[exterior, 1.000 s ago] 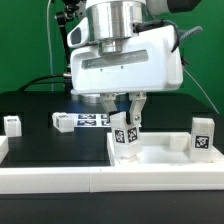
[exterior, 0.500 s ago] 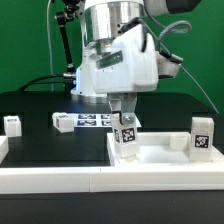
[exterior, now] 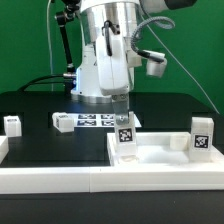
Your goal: Assemble square table
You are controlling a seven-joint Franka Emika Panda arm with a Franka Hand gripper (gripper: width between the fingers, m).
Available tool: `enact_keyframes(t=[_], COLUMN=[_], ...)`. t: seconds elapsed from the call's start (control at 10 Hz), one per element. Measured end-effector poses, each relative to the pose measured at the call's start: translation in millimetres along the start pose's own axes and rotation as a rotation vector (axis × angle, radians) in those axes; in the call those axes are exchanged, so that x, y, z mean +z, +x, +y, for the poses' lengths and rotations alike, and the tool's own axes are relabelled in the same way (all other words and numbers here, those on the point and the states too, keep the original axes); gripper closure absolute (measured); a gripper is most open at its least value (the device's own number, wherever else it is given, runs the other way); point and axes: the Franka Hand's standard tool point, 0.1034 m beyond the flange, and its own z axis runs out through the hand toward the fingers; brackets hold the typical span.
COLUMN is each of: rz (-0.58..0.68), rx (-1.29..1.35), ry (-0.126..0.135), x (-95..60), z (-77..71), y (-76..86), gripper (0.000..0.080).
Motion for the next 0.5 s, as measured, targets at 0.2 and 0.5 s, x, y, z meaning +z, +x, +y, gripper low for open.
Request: enact_keyframes(t=[0.2,0.5], rz=[-0.003,-0.001], rx=[0.102,0.055], ry=[0.001,-0.001], x=[0.5,1.5], z=[-0.2,0.4], y=[-0.8,-0.3], gripper=[0.0508,0.0267])
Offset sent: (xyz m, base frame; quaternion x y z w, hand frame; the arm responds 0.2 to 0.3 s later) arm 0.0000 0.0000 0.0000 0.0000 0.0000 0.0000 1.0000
